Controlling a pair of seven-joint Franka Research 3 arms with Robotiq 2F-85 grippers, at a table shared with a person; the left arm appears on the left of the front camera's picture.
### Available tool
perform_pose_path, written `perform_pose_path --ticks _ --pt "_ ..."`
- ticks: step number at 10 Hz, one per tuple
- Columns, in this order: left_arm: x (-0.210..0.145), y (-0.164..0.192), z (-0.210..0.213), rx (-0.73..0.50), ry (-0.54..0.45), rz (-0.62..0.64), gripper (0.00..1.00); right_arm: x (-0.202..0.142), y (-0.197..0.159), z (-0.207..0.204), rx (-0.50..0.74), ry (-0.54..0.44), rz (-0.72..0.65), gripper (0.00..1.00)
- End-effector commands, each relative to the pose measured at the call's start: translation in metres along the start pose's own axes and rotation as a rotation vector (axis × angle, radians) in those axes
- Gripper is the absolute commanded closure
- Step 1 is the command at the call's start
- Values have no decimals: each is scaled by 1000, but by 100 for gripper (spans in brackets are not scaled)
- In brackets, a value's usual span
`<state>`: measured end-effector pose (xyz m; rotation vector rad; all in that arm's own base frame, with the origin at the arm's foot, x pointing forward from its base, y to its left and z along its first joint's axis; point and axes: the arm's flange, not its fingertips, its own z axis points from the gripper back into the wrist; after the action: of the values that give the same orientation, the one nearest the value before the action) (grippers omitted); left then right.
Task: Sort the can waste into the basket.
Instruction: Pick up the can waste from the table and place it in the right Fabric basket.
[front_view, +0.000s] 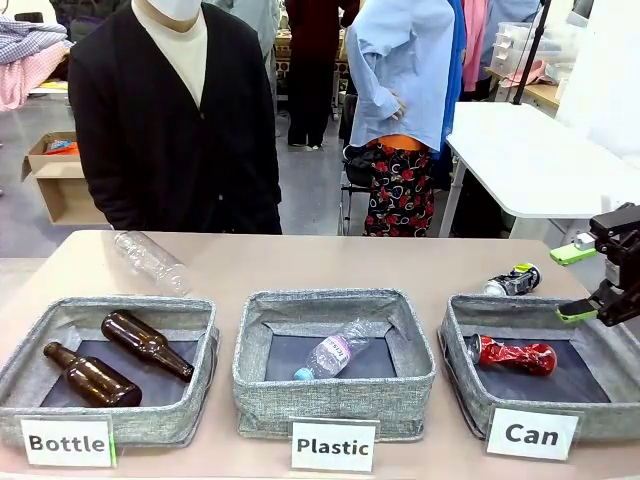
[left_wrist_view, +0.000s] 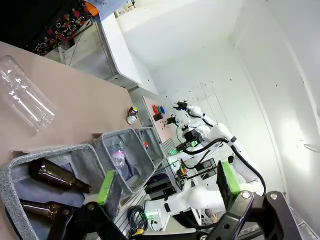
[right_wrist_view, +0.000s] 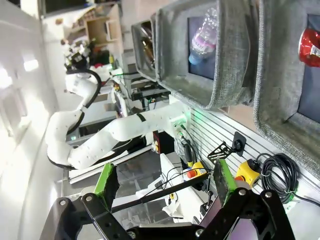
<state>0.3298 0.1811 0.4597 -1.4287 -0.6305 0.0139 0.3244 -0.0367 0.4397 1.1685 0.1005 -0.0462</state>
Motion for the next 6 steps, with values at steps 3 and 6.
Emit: perform_pose_path --ticks 3,6 --pt "-4 -2 1 -7 7 -3 0 38 69 -29 -624 -157 19 0" --pt "-4 -2 1 -7 7 -3 0 97 86 -35 -1151 -535 -332 0"
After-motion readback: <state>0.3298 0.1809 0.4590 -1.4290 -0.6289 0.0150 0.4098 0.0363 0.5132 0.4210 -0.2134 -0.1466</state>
